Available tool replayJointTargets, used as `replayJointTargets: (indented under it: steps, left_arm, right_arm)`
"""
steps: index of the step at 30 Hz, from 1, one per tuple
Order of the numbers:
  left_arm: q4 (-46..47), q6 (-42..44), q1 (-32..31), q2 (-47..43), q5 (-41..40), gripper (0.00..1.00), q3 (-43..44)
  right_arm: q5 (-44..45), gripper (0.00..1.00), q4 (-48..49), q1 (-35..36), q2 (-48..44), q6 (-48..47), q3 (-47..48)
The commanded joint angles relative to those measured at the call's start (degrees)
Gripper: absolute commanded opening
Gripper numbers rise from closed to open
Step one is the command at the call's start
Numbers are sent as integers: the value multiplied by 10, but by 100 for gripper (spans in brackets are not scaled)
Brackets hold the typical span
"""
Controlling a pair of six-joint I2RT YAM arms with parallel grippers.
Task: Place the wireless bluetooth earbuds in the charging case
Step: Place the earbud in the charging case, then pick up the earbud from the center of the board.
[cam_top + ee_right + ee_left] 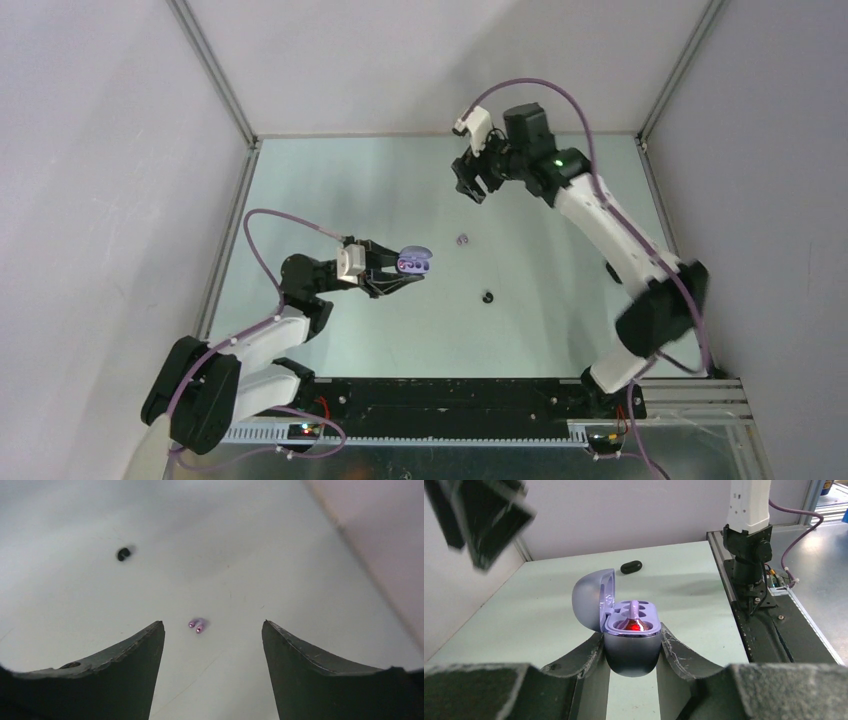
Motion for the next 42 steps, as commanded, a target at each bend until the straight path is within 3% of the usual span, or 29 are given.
replayJointTargets:
  steps: [1,7,11,19,42]
  left_arm:
    - [6,19,4,-9,-2,0,11]
    - [8,19,4,-3,0,0,12]
    - [8,19,4,-5,2,0,10]
    - [16,15,4,3,3,0,9]
    - [4,28,4,-7,5,0,5]
  right_arm:
    - [-3,72,12,-41,142,43,62]
    - [-11,56,-158,-66,369,49,298]
    - [28,54,-226,-63,463,32,396]
    - [94,49,-238,-33,474,-38,327]
    - [39,51,-265,-13,478,-88,278]
